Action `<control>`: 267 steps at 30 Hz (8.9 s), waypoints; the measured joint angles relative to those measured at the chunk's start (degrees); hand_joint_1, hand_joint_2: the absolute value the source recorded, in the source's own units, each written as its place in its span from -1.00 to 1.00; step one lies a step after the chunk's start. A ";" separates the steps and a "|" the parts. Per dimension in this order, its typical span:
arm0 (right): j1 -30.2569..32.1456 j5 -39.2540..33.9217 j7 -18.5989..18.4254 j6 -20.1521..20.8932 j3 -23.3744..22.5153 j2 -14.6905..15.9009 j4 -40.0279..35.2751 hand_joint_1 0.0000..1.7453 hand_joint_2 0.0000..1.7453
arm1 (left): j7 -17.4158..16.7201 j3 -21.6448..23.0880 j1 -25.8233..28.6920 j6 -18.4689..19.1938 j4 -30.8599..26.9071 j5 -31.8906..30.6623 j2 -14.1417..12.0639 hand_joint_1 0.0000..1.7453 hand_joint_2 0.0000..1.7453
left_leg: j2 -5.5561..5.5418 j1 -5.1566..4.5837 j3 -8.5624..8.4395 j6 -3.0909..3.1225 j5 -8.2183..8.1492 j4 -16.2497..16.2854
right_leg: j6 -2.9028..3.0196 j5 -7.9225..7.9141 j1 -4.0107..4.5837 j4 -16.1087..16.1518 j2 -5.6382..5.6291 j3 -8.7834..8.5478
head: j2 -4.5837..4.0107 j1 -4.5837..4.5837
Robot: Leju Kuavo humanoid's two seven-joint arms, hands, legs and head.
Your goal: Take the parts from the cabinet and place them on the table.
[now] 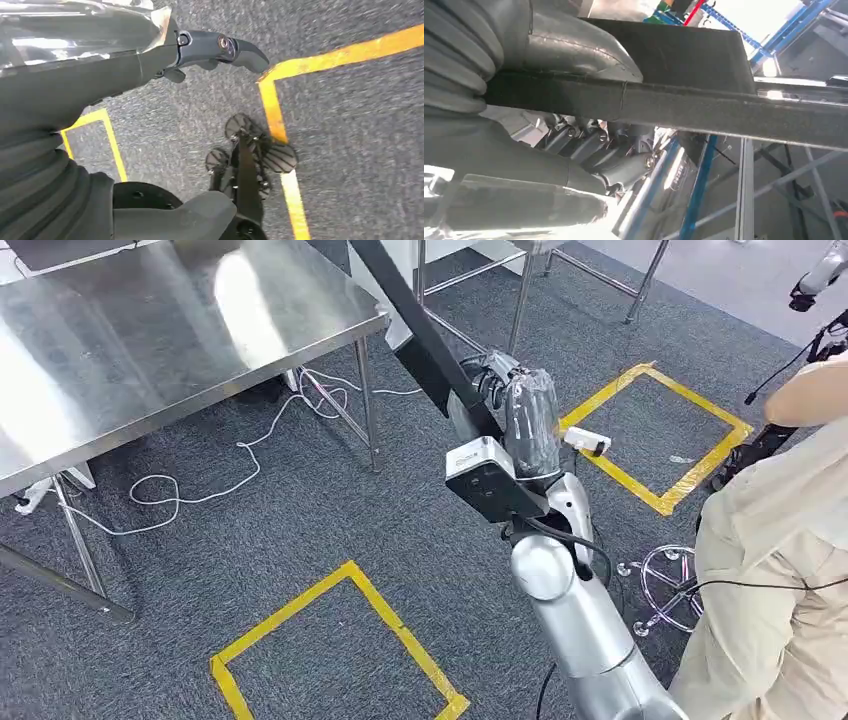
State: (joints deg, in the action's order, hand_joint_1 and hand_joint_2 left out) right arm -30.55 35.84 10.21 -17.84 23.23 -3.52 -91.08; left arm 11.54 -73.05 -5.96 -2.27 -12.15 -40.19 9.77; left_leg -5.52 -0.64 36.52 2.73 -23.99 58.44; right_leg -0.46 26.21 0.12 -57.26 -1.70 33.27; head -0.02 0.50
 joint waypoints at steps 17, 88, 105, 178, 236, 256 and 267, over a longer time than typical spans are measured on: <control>0.19 0.33 -0.74 -0.59 -0.02 -0.04 -0.09 1.00 1.00 | 0.33 -0.02 -0.35 0.33 -0.07 -0.11 -0.37 -1.00 1.00 | 5.99 1.82 -0.20 -0.90 -0.67 0.71 | -2.66 3.14 -1.02 -1.71 4.60 -1.30 | 0.00 0.33; -0.31 -4.39 1.75 -0.81 -0.59 -1.05 2.73 1.00 1.00 | 2.01 -0.26 -0.22 3.76 -0.09 -0.20 -0.92 -1.00 1.00 | 5.71 1.13 0.32 -0.77 -0.84 1.44 | 0.31 2.40 0.18 -0.88 1.74 -1.66 | 0.00 -0.17; 0.85 -4.41 1.86 -1.42 -2.03 0.35 1.95 1.00 1.00 | 2.34 -0.20 -0.08 4.63 -0.07 -0.81 -0.86 -1.00 1.00 | 4.51 1.58 -3.55 -1.88 -3.03 -0.69 | -1.63 -0.53 -1.00 -0.75 1.68 1.32 | 0.00 -0.55; 10.87 -3.65 4.13 -4.85 -6.14 4.35 0.85 1.00 1.00 | 2.30 2.62 -0.21 0.57 -0.04 -6.16 -1.03 -1.00 1.00 | 5.41 1.01 -1.01 -0.77 -0.96 1.30 | 1.68 2.53 0.12 -0.22 1.51 -3.55 | 0.00 -0.28; 8.16 0.07 3.83 -4.70 -6.67 6.42 5.95 1.00 1.00 | 0.33 5.00 -0.01 0.26 0.04 -7.30 -0.59 -1.00 1.00 | 5.43 2.27 5.49 -2.97 -6.82 14.03 | 0.33 -1.27 -1.73 0.66 3.87 -0.05 | 0.00 0.42; 5.63 1.86 1.86 -3.72 -5.75 6.27 7.98 1.00 1.00 | 0.28 4.70 -0.36 -1.11 0.07 -6.67 -0.15 -1.00 1.00 | 2.02 0.18 -1.80 0.28 -1.47 -0.03 | -1.94 -0.90 -0.49 0.14 1.41 0.43 | 0.00 -0.39; 5.24 8.53 0.05 -7.96 -6.23 6.42 8.26 1.00 1.00 | 0.28 4.44 -0.28 -1.33 0.07 -6.71 -0.11 -1.00 1.00 | 2.39 0.78 -1.99 0.00 -1.53 -0.28 | -1.28 -0.84 -0.14 0.06 1.20 0.51 | 0.00 -0.24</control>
State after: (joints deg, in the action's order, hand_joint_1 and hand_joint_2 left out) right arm -25.31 44.37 10.25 -25.80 17.01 2.90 -82.81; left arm 11.82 -68.61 -6.24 -3.61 -12.09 -46.91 9.66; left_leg -3.13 0.14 34.53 2.74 -25.52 58.15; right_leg -1.74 25.37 -0.02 -57.20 -0.50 33.78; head -0.02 0.26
